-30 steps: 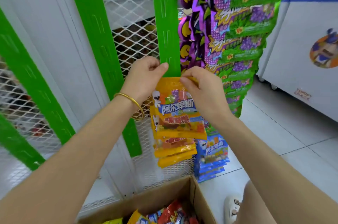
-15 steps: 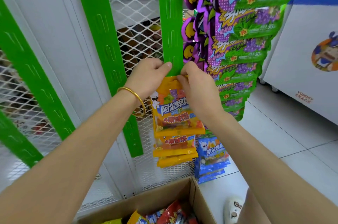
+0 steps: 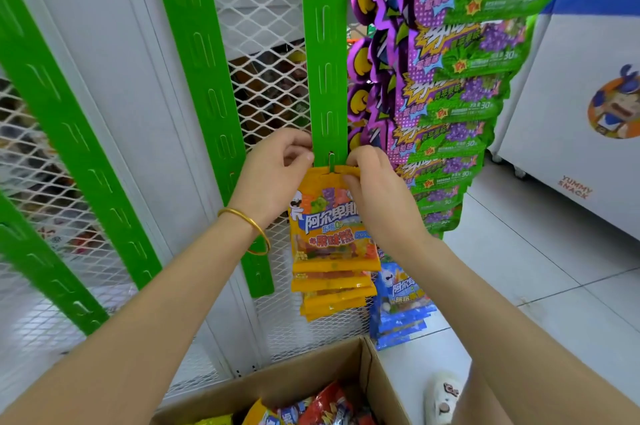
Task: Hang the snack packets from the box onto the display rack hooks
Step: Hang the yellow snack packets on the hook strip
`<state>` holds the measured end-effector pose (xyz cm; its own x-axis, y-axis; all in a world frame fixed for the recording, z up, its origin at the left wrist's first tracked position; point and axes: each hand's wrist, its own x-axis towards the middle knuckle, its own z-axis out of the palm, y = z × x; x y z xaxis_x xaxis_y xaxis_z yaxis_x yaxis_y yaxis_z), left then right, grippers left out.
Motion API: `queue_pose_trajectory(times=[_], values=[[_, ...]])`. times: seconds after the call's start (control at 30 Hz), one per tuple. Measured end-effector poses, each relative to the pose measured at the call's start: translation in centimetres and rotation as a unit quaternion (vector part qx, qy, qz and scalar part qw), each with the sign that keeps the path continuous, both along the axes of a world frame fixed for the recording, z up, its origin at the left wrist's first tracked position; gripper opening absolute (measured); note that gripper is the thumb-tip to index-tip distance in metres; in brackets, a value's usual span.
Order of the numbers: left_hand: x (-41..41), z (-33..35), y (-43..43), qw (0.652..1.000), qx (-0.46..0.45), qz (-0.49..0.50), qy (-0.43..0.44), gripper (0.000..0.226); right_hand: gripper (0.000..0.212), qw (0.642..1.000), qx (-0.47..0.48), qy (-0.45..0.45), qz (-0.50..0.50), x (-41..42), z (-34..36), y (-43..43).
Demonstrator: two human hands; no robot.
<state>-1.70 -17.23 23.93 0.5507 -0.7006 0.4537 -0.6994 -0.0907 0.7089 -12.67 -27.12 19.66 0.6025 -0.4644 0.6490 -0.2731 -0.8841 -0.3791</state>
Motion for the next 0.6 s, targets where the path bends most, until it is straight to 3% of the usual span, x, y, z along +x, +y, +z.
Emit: queue_pose_trajectory(times=[0.2, 0.3, 0.4, 0.5, 0.6], values=[[-0.7, -4.8, 3.4, 0.986, -0.085, 0.076, -0.125, 0.04, 0.038, 0.975, -0.147, -0.073, -0.148, -2.5, -2.9, 1.3], [-1.2, -9.6, 6.2, 0.984, -0.093, 0.077, -0.128, 0.037, 0.033, 0.984, -0.118, -0.088, -0.102, -4.0, -7.1, 3.4], [-1.7, -14.9, 8.7, 0.993, -0.027, 0.051, -0.106, 0.033, 0.032, 0.997, 0.005, 0.076, -0.005, -4.5, -12.4, 5.3], [-1.4, -19.4, 10.4, 0.994, 0.069, 0.019, -0.079, 0.033, 0.03, 0.934, 0.149, 0.315, 0.08, -3.8, -17.8, 5.5], [-1.3, -21.9, 10.6, 0.985, 0.172, 0.002, -0.014, 0.039, 0.027, 0.871, 0.253, 0.401, 0.129, -2.3, -22.6, 6.4]])
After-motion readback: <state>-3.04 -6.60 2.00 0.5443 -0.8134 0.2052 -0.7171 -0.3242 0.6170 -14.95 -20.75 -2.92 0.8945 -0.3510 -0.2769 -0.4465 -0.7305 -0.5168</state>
